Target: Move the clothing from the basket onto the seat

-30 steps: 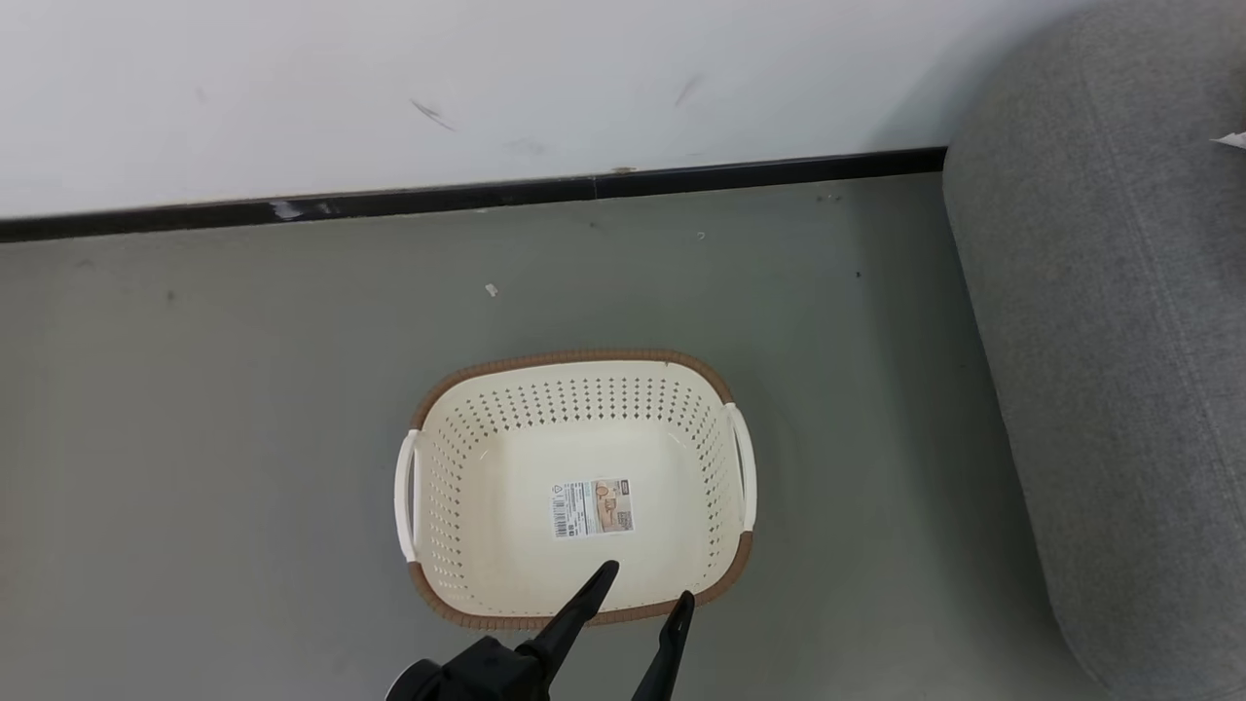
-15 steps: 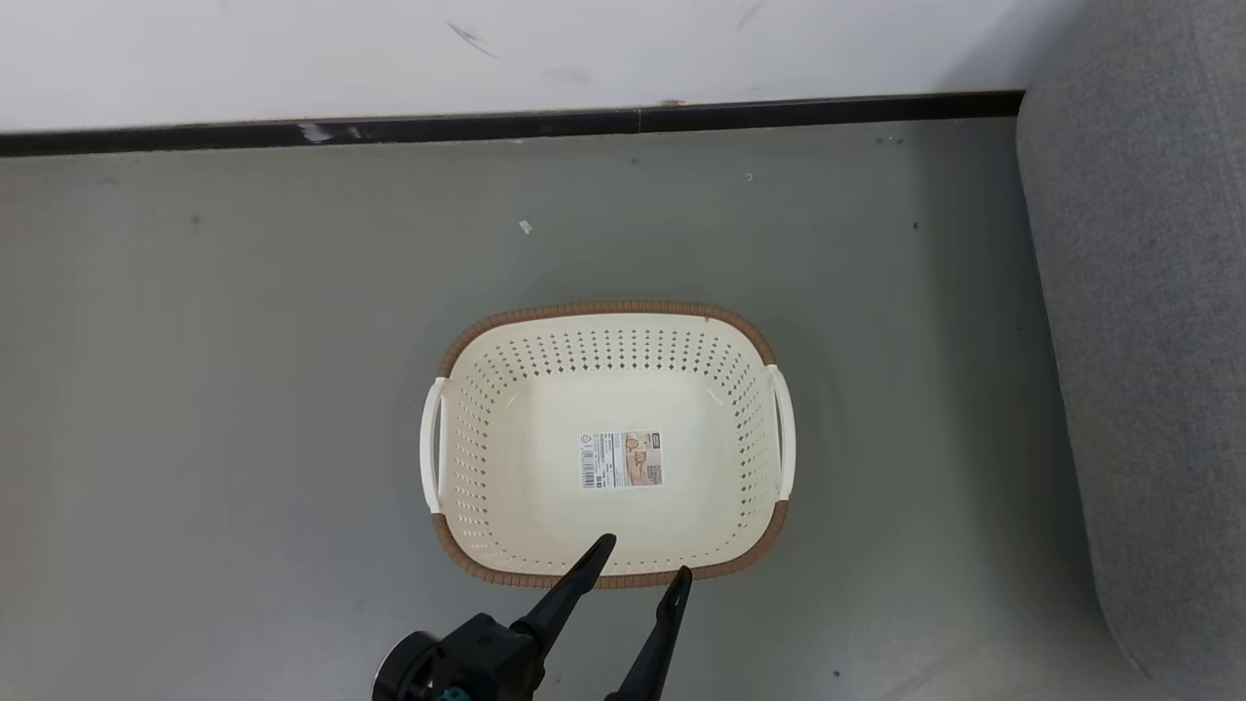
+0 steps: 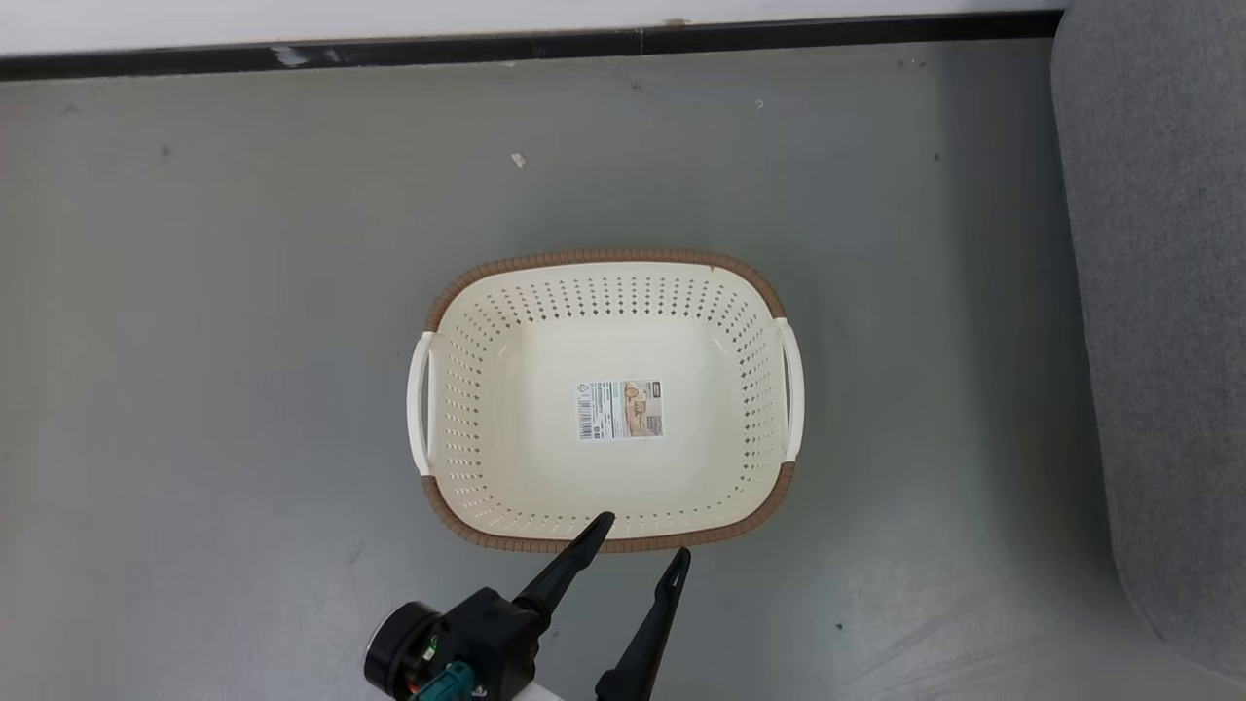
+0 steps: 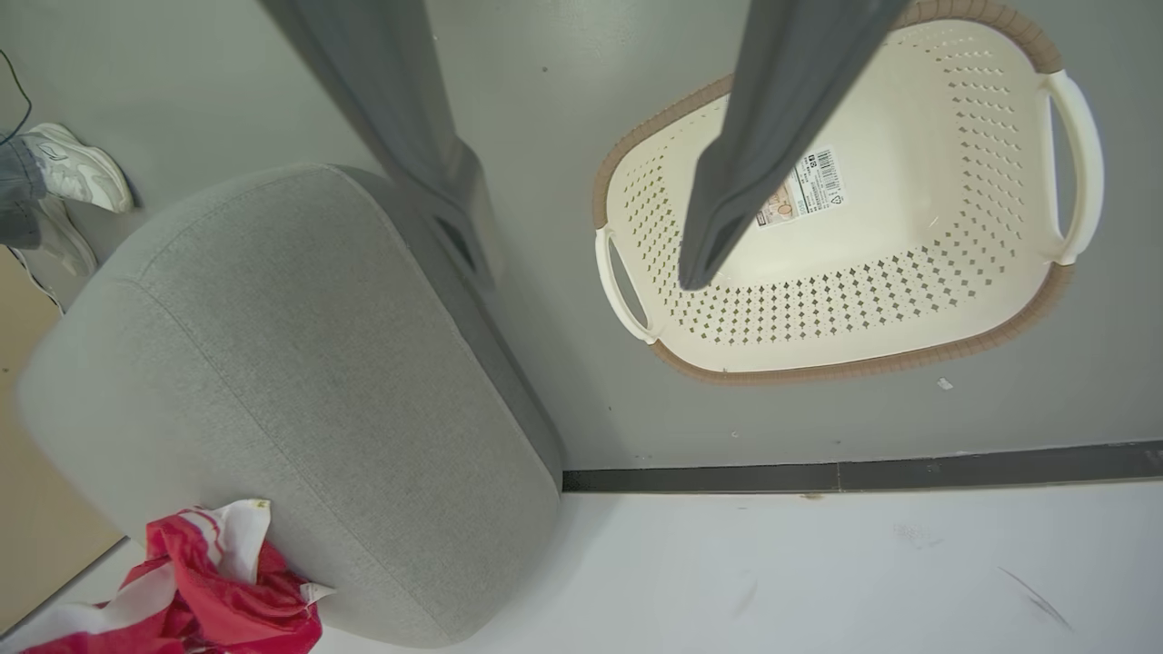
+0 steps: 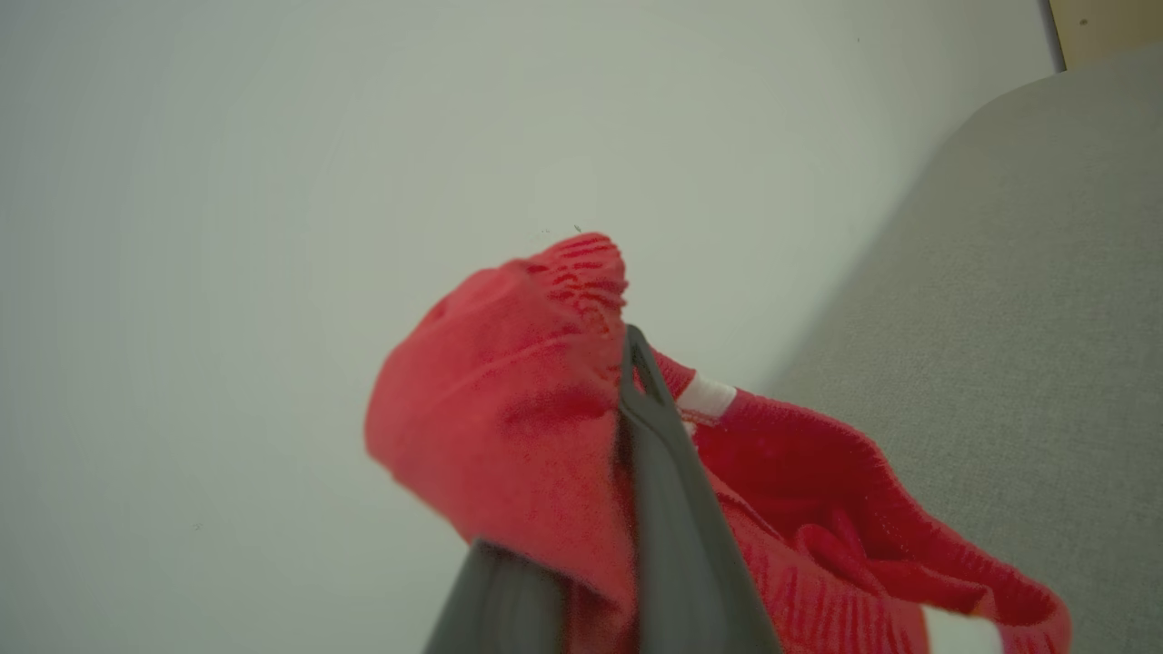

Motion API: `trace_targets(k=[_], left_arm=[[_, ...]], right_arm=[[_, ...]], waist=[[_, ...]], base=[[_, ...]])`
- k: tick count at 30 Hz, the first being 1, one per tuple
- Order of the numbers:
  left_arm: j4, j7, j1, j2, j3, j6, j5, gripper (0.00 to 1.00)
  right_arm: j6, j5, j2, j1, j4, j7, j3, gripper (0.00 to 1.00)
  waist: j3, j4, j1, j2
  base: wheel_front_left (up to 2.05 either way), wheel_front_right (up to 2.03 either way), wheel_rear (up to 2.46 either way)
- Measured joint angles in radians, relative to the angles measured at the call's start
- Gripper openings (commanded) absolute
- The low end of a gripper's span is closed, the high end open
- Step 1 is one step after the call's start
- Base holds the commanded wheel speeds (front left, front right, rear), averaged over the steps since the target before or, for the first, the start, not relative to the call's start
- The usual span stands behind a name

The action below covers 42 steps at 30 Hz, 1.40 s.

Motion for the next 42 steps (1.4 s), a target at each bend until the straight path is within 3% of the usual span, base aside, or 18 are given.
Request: trace_targets(k=[15,17,18,19,20,31,42], left_arm=[[-0.027,0.002,-0.091,0.0,0.033,-0.003,0.031,1.0],[-0.027,-0.003,-0.095,-0.002,0.044,-0.003,0.031,1.0],[-0.026,-0.008,-0.099,-0.002,0.048,-0.003,0.031,1.0],[-0.022,-0.013,-0.105,-0.002,0.049,-0.003,0.031,1.0],[-0.02,-0.016,-0.111,-0.004,0.05,-0.003,0.031,1.0],[0.026,-0.059,-0.157,-0.019,0.057,-0.009,0.013,1.0],[0.103,-0.103,-0.172,-0.032,0.085,-0.018,-0.019,1.0]], right_arm=[[0.0,-0.03,0.08,0.077,0.072,-0.056,0.033,0.03],[0.0,-0.03,0.089,0.076,0.077,-0.063,0.05,0.38],[0.0,-0.03,0.099,0.076,0.08,-0.072,0.06,0.48],[0.0,-0.03,0.111,0.077,0.084,-0.078,0.066,0.93],[0.0,-0.03,0.118,0.078,0.087,-0.083,0.072,1.0],[0.0,-0.008,0.135,0.139,0.062,-0.12,0.159,1.0],[0.0,0.095,0.191,0.309,-0.092,-0.139,0.288,1.0]], waist=[[0.098,-0.053,0.0,0.0],[0.106,-0.063,0.0,0.0],[0.108,-0.069,0.0,0.0],[0.109,-0.074,0.0,0.0],[0.109,-0.079,0.0,0.0],[0.071,-0.103,0.0,0.0],[-0.002,-0.126,0.0,0.0]], base=[[0.0,0.0,0.0],[0.0,0.0,0.0],[0.0,0.0,0.0],[0.0,0.0,0.0],[0.0,0.0,0.0],[0.0,0.0,0.0],[0.0,0.0,0.0]])
